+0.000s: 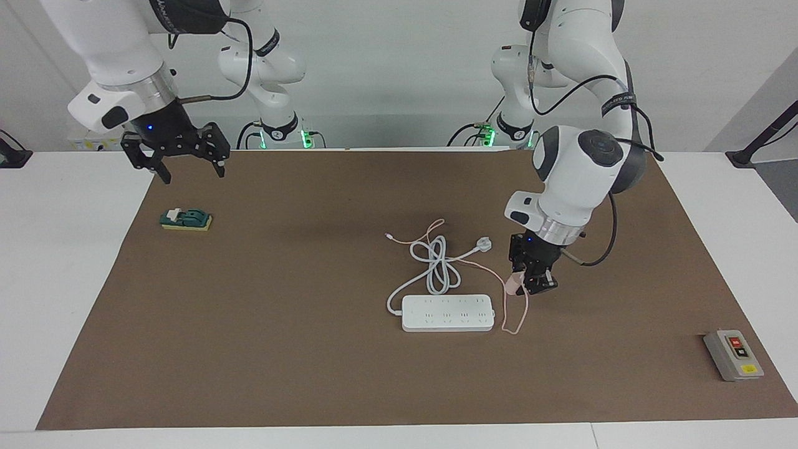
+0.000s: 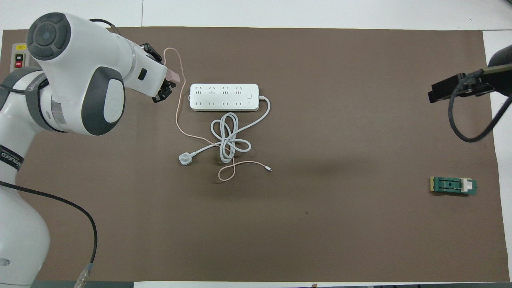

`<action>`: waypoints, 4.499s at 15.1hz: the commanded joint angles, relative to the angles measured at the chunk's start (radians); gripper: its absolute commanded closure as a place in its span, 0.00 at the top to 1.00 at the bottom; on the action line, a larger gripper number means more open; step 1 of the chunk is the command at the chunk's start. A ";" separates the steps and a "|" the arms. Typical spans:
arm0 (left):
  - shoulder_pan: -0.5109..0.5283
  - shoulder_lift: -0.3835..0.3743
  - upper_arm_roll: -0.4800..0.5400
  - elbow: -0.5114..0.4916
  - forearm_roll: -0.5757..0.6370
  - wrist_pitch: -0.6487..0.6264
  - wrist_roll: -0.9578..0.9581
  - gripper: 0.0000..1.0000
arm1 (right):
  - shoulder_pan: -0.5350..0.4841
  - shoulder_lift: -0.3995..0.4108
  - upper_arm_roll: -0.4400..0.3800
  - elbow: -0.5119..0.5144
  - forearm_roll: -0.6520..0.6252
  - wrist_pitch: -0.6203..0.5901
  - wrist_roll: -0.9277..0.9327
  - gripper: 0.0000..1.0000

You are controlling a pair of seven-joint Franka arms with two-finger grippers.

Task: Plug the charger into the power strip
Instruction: 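Move the charger to the strip's end socket with the left gripper, then press the charger down into the socket with the left gripper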

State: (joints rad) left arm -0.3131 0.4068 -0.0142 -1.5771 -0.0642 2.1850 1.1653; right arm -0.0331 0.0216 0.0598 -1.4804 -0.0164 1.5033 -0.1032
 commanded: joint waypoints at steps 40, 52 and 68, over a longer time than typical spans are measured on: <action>-0.093 0.067 0.019 -0.092 0.092 0.053 -0.098 0.00 | -0.016 -0.103 0.028 -0.124 0.006 -0.002 0.079 1.00; -0.101 0.073 0.013 -0.083 0.063 0.090 -0.133 0.00 | -0.018 -0.103 0.028 -0.127 0.006 -0.002 0.073 1.00; -0.093 0.089 0.019 -0.100 0.098 0.139 -0.072 0.00 | -0.018 -0.103 0.028 -0.127 0.006 0.000 0.074 1.00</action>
State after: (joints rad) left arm -0.4023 0.4962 -0.0112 -1.6402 0.0070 2.2715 1.0676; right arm -0.0452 -0.0763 0.0817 -1.6096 -0.0247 1.5084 -0.0461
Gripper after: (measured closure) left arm 0.705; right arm 0.000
